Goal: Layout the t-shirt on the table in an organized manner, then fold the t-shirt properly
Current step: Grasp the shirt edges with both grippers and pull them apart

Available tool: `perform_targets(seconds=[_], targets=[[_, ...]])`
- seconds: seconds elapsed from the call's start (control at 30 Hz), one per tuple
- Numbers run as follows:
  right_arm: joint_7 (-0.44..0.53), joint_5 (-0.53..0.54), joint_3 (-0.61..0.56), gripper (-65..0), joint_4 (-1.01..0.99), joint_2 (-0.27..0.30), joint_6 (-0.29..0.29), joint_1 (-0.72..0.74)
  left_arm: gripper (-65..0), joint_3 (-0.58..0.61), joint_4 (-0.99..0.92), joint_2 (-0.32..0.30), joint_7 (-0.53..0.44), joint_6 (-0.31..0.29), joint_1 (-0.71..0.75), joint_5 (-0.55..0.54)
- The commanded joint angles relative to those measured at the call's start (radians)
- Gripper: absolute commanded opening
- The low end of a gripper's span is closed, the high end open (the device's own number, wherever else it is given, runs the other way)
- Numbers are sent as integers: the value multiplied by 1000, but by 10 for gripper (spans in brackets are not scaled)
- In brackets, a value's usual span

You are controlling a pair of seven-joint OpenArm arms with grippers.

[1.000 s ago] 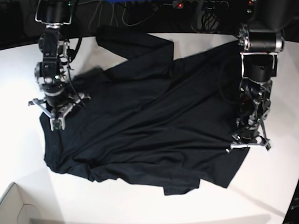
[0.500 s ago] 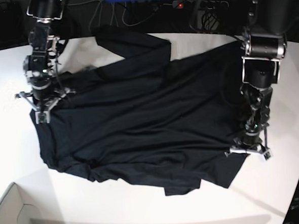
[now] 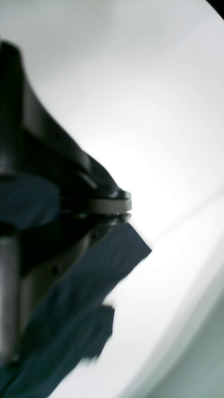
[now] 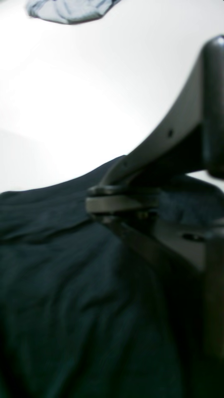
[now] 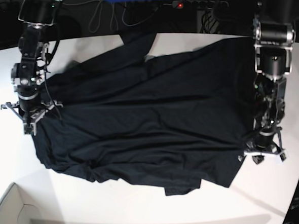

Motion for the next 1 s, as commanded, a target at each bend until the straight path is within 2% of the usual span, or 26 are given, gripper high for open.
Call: perform_targets(seconds=[0.0,0.1,0.2,0.33,0.53,0.7,0.87,0.97], targets=[[25,4,-1,-650,33,1,-5,13,-650,-5,64,-34,0,-5,1,-42],[25,6,-10,-650,74,-30,-5,3,-650,-5,227,-65,66,1,111,-154],[25,6,-53,-650,105,-55,-5,-29,-650,-5,386,-88,78,3,263,-213],[25,6,-162,-650,125,-67,-5,-66,-650,-16,509,-90,78,3,441,-216],[25,6,-283,-650,123,-75,-5,-102,-650,-123,572,-79,86,3,622,-213],[25,6,-342,-650,66,-73,-5,-89,-650,-131,460,-79,81,-7,627,-211],[28,4,-338,-650,-42,-68,-5,-23,-650,-126,302,-45,84,-8,515,-211],[28,3,-335,-650,-108,-39,-5,15,-650,-126,185,-27,84,-8,417,-211]])
